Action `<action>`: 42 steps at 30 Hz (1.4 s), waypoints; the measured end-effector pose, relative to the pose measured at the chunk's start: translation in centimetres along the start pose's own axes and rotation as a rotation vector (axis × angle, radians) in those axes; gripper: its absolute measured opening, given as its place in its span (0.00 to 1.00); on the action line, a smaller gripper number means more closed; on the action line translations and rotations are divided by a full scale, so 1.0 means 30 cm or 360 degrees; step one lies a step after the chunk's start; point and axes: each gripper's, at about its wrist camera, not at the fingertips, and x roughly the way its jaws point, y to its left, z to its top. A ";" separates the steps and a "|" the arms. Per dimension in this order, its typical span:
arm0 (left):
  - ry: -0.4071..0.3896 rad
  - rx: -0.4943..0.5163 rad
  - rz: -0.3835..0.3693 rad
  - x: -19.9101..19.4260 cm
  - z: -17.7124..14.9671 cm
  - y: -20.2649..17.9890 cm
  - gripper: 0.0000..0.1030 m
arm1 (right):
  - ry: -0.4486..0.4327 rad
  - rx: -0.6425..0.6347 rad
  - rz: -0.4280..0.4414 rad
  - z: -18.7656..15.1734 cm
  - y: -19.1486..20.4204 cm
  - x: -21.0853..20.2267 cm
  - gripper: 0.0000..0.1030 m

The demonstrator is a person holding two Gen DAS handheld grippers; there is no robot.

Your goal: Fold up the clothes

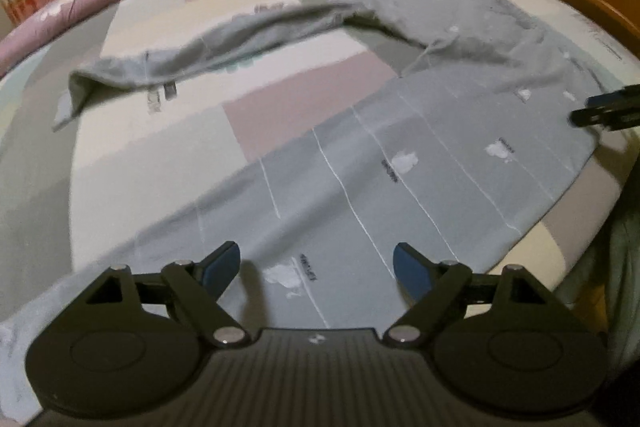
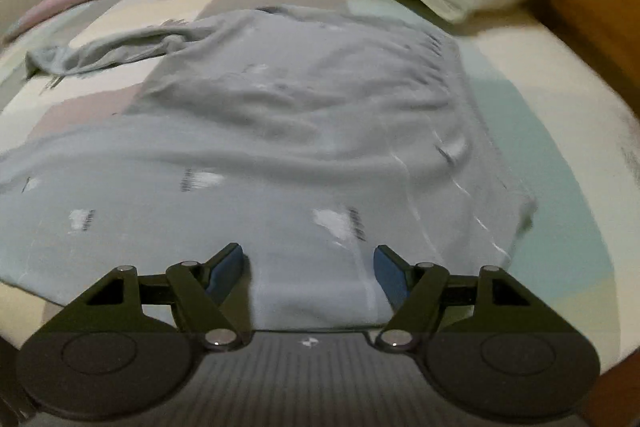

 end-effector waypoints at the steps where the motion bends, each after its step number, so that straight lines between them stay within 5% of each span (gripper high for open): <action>1: 0.0033 -0.0014 0.0004 0.018 -0.005 -0.007 0.81 | 0.0007 0.0017 -0.0004 -0.009 -0.024 -0.004 0.74; 4: 0.0053 -0.0149 -0.0031 0.012 -0.063 0.021 0.83 | 0.0044 -0.0016 -0.0072 -0.045 -0.045 -0.045 0.74; 8: 0.0118 -0.0069 0.0032 -0.022 -0.055 0.011 0.83 | 0.0068 -0.0025 -0.0065 -0.008 -0.052 -0.061 0.75; 14: -0.0061 -0.0082 0.0020 -0.020 0.066 0.002 0.83 | -0.0005 -0.0007 -0.0119 0.118 -0.009 0.080 0.80; 19: -0.0049 -0.0083 0.0003 0.048 0.063 -0.048 0.83 | -0.0066 0.0007 -0.0165 0.222 0.028 0.198 0.80; 22: -0.0013 -0.0108 -0.0029 0.077 0.028 -0.069 0.83 | -0.0100 0.0020 -0.0187 0.276 0.044 0.250 0.91; 29: -0.0057 -0.0090 0.0004 0.017 0.025 -0.090 0.84 | -0.0160 0.0094 -0.0175 0.281 0.020 0.141 0.95; 33: -0.0040 -0.0054 0.0029 -0.012 0.017 -0.081 0.84 | -0.0168 0.0120 -0.0074 0.178 0.026 0.023 1.00; 42: 0.0065 -0.0037 0.0043 -0.073 -0.002 -0.022 0.84 | -0.0073 0.0091 -0.0030 -0.016 0.049 0.027 1.00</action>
